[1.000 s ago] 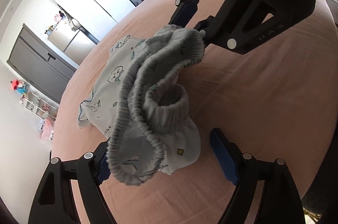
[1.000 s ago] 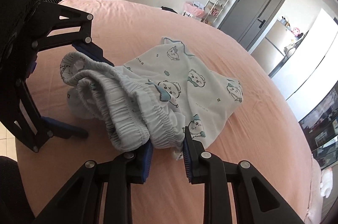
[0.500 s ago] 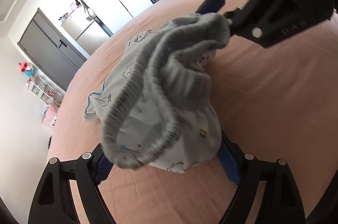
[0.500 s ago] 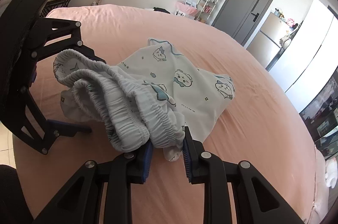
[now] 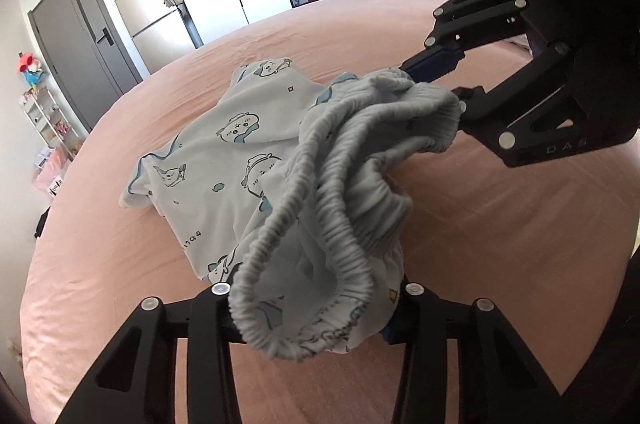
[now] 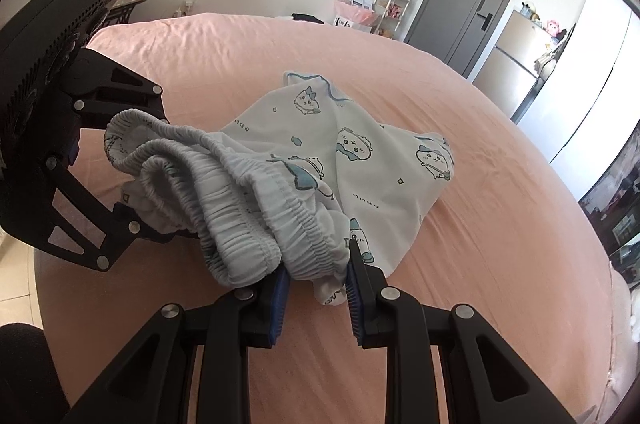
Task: Fold clothes
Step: 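Hold the folded cuffs with both grippers and press them onto the waistband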
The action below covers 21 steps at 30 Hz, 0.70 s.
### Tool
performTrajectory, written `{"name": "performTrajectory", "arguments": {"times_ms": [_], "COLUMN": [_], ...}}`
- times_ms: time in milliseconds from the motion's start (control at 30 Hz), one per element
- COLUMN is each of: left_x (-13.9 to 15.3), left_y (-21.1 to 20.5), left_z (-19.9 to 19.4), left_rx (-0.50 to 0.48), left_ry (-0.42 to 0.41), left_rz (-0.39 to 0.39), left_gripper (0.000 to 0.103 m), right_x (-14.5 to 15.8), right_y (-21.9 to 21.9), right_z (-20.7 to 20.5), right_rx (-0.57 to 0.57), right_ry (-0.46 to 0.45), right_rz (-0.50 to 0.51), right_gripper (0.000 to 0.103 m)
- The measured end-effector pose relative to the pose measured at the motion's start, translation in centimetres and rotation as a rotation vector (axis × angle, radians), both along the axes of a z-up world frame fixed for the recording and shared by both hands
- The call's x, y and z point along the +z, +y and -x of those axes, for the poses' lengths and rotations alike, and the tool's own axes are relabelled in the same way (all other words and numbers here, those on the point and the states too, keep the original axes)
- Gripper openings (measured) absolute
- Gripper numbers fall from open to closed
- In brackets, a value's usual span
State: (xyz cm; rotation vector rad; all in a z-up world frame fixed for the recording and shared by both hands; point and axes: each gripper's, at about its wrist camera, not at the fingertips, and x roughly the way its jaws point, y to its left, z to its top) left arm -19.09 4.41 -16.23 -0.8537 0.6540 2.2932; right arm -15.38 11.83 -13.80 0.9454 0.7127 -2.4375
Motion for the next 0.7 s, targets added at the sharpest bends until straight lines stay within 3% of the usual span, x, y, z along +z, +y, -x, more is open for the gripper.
{"name": "performTrajectory", "arguments": {"times_ms": [700], "left_x": [3.4], "left_y": [-1.0], "left_z": [5.2], "left_rx": [0.029], "left_ry": [0.044], "left_rz": [-0.003], "left_gripper": [0.037], "right_x": [1.7], "right_y": [0.0], "right_z": [3.4], "right_rx": [-0.073], "right_ry": [0.035], "right_rz": [0.033], "right_gripper": [0.024]}}
